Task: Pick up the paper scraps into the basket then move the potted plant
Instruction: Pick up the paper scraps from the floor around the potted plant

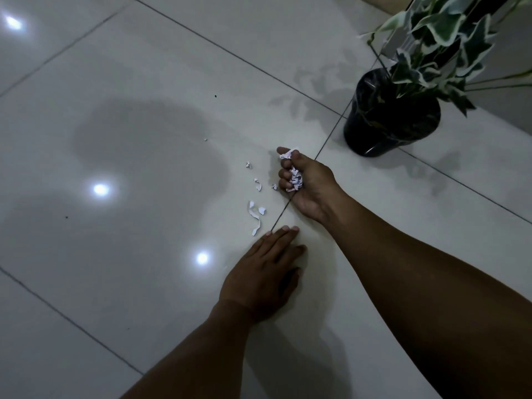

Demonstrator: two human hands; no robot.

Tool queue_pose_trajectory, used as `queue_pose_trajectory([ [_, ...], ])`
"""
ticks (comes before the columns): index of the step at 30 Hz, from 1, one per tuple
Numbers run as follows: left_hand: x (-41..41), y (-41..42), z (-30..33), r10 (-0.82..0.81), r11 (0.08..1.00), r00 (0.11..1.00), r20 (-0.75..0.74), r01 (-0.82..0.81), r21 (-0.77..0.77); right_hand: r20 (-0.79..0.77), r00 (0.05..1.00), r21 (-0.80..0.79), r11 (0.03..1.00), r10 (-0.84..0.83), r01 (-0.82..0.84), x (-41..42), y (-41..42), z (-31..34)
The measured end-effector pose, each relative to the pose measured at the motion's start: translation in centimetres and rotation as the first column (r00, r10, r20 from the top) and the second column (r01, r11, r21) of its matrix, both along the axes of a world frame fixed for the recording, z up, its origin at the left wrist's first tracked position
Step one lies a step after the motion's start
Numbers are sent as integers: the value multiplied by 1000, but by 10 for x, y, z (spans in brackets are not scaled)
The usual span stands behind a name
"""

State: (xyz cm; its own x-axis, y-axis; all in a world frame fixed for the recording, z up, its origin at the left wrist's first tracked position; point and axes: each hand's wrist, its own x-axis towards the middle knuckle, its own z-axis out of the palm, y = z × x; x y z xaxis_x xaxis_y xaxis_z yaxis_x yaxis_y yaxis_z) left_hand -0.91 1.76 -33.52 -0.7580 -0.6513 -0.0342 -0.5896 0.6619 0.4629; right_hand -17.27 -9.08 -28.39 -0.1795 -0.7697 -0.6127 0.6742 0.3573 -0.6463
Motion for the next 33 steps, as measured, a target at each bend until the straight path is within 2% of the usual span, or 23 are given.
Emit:
queue_pose_trajectory([
  [6,-1,0,2,-3,1000,1000,7,3,-6,113,993,47,999,-22,16,-6,2,3],
  [15,-1,0,3,6,1000,1000,-1,-6,4,55,997,27,998,56,-58,-10,7,6],
  [19,-1,0,5,8,1000,1000,7,-8,1,-17,995,14,995,97,-96,-11,10,4],
  [22,0,0,5,8,1000,1000,8,-8,5,-246,955,73,986,162,-148,-10,10,2],
  [25,0,0,5,2,1000,1000,6,-2,6,-580,771,155,965,262,-211,-4,11,3],
  [27,-1,1,5,3,1000,1000,4,-3,7,-776,545,210,945,317,-251,0,13,6],
  [29,-1,1,6,3,1000,1000,-2,-3,11,-878,326,257,919,351,-298,4,15,5],
  [30,-1,1,6,4,1000,1000,-3,-4,15,-903,247,268,911,351,-313,5,16,3],
  [33,-1,1,8,11,1000,1000,18,-11,12,-944,128,246,909,303,-337,5,21,-9],
])
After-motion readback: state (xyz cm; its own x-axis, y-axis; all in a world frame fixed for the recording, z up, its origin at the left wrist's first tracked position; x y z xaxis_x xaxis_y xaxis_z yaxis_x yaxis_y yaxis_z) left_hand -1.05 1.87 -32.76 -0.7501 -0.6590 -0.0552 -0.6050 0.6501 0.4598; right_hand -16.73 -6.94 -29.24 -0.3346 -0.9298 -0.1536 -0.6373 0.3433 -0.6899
